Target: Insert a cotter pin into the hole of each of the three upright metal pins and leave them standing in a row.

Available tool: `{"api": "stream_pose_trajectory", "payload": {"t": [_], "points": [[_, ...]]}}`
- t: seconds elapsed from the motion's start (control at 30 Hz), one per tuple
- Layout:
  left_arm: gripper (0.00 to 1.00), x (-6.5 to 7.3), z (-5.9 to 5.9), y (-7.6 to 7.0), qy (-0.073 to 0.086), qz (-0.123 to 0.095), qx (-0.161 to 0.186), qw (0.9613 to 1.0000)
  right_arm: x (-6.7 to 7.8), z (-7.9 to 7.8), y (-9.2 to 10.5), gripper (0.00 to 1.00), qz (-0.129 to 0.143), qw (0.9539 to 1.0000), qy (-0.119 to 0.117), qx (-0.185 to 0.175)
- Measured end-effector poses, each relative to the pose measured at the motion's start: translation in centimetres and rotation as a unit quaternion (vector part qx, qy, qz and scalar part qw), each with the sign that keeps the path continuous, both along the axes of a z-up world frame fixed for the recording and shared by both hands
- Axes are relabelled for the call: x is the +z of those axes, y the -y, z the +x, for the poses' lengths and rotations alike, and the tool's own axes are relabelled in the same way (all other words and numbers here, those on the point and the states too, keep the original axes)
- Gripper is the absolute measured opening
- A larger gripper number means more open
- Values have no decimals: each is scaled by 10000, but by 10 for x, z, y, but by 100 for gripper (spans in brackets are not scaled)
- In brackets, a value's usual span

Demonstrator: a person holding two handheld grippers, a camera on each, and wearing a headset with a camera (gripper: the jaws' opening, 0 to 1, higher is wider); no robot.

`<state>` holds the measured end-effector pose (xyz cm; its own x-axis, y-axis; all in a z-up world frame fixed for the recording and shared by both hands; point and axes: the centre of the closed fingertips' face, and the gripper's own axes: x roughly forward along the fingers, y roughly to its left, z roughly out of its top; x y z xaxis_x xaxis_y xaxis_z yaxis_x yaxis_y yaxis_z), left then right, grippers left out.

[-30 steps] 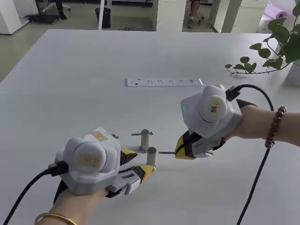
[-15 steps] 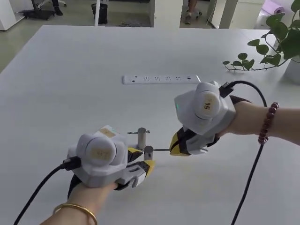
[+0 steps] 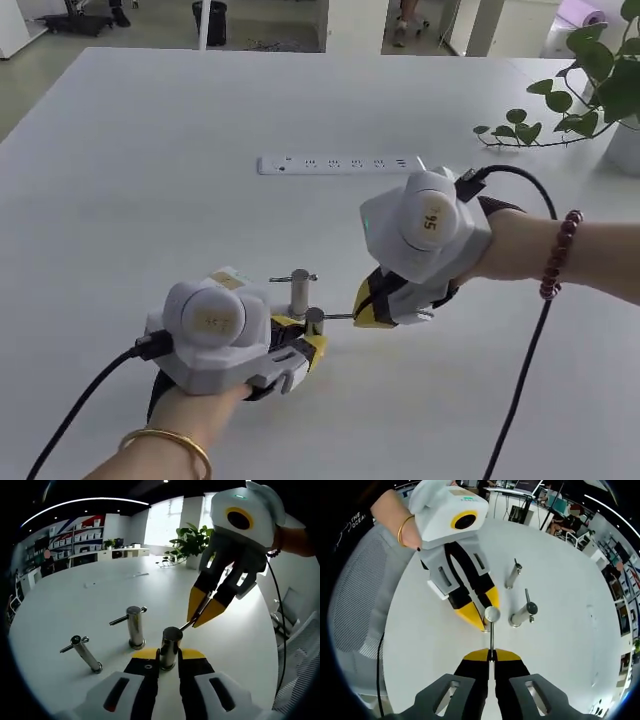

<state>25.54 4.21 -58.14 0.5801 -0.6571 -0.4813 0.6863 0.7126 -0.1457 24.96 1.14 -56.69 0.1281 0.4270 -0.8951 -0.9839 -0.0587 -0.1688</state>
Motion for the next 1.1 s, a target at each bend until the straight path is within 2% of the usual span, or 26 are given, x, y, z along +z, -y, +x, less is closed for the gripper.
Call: {"api": "stream_pose_trajectory", "payload": {"t": [0.4, 0.53, 0.63, 1.1], "points": [[12, -1, 1, 1, -23, -82, -16, 10000, 2, 0, -10, 0, -44, 9999, 10, 135], [12, -2, 1, 0, -53, -144, 42, 9999, 3, 0, -12, 0, -50, 9999, 1, 115], [12, -2, 1, -1, -141, -280, 165, 9994, 4, -1, -15, 0, -41, 9999, 7, 113], [12, -3, 1, 1, -114, -254, 107, 9996, 4, -1, -25, 0, 22, 10000, -63, 70]]}}
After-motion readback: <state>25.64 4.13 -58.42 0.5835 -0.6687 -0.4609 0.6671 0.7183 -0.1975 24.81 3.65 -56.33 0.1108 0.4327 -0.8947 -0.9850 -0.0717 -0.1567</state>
